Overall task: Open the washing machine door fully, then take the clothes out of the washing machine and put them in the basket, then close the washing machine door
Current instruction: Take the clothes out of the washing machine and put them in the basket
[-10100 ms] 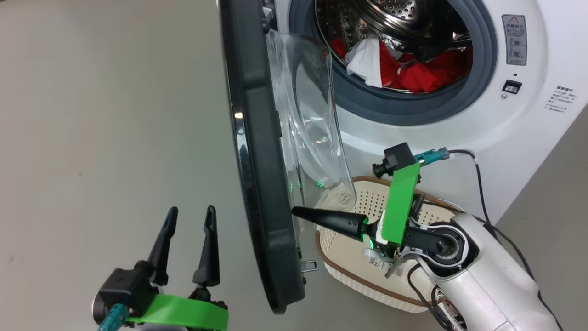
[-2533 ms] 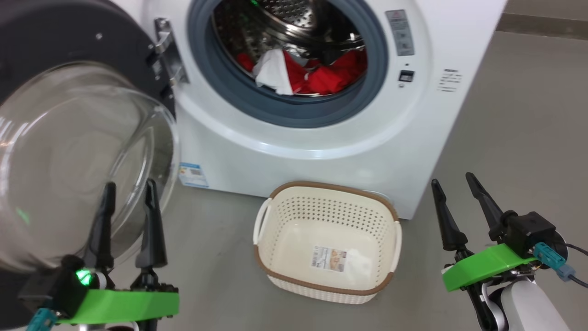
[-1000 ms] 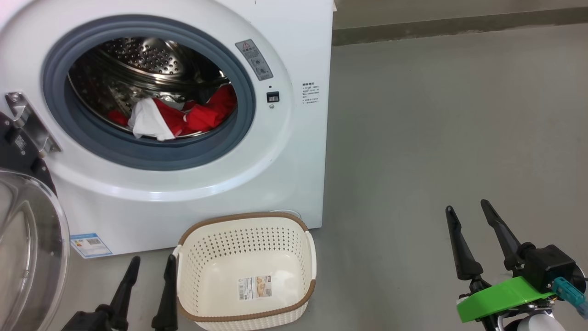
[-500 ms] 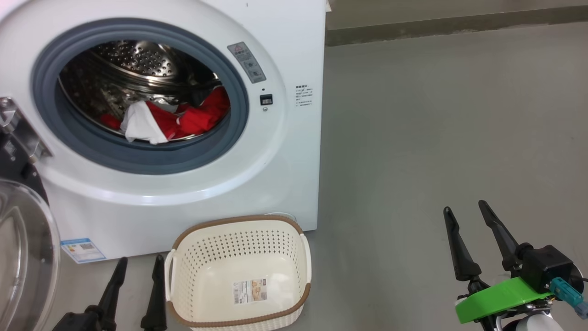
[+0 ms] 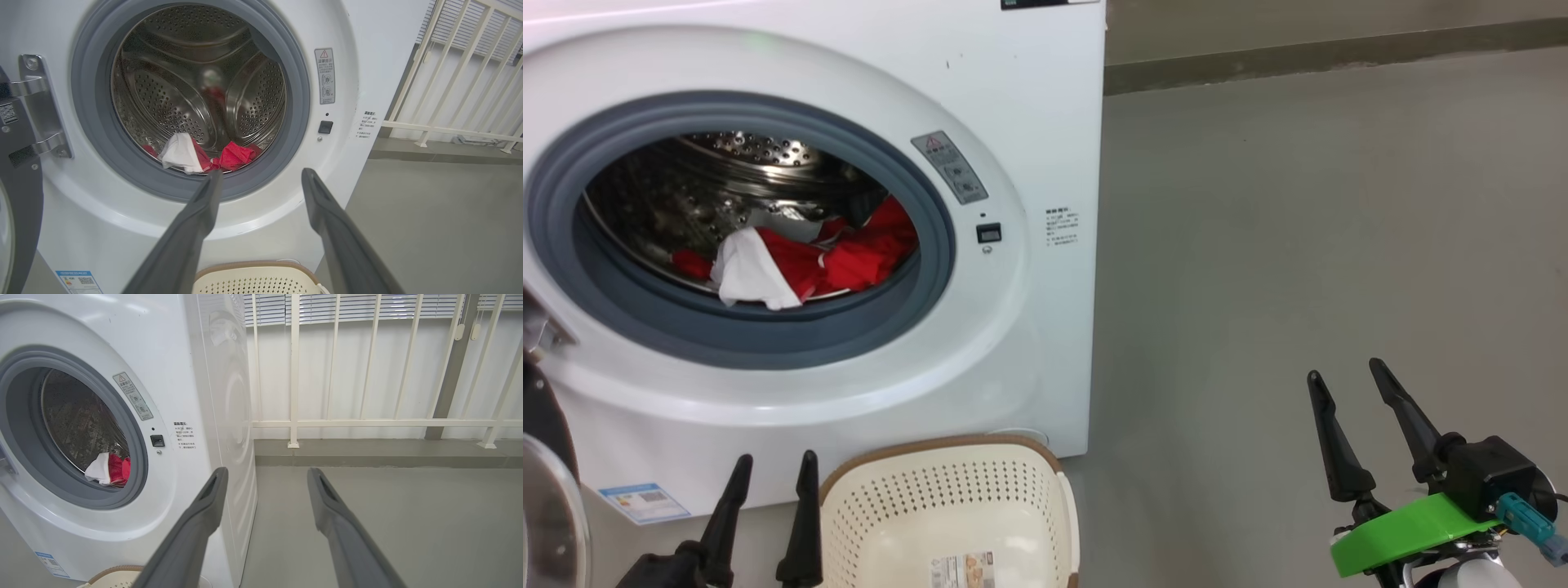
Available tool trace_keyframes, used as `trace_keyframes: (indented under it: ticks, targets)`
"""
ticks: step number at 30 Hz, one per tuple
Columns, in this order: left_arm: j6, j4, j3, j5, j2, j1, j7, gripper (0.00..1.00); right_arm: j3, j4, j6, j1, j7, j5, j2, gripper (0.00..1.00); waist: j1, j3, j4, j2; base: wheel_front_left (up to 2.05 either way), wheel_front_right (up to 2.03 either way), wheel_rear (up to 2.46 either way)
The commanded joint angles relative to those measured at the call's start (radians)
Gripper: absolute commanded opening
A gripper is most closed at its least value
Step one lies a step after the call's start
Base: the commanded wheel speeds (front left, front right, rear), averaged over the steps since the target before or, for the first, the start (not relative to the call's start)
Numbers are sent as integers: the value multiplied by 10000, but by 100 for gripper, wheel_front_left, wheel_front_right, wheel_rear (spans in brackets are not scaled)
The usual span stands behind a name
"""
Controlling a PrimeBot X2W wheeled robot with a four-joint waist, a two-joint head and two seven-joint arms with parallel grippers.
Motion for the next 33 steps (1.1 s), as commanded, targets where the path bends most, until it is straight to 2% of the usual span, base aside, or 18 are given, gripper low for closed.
trace_keyframes:
  ticks: [1,18,29,33]
  targets:
    - [-55,-353,264,-69,77,-356,-53,100,225,-215,63,-251,-65,98,-54,100,0,17,-3,0,103,-137,34]
    - [-55,-731,-194,-243,86,-195,-53,100,217,-195,63,-308,-65,93,-48,100,0,171,-15,0,29,-30,1]
    - [-55,-676,183,-277,75,-273,-53,100,223,-162,63,-337,-65,137,-59,100,0,274,-2,0,0,0,0]
    - [28,-135,231,-629,73,-395,-53,100,207,-190,63,-357,-65,146,-84,100,0,410,40,0,0,0,0]
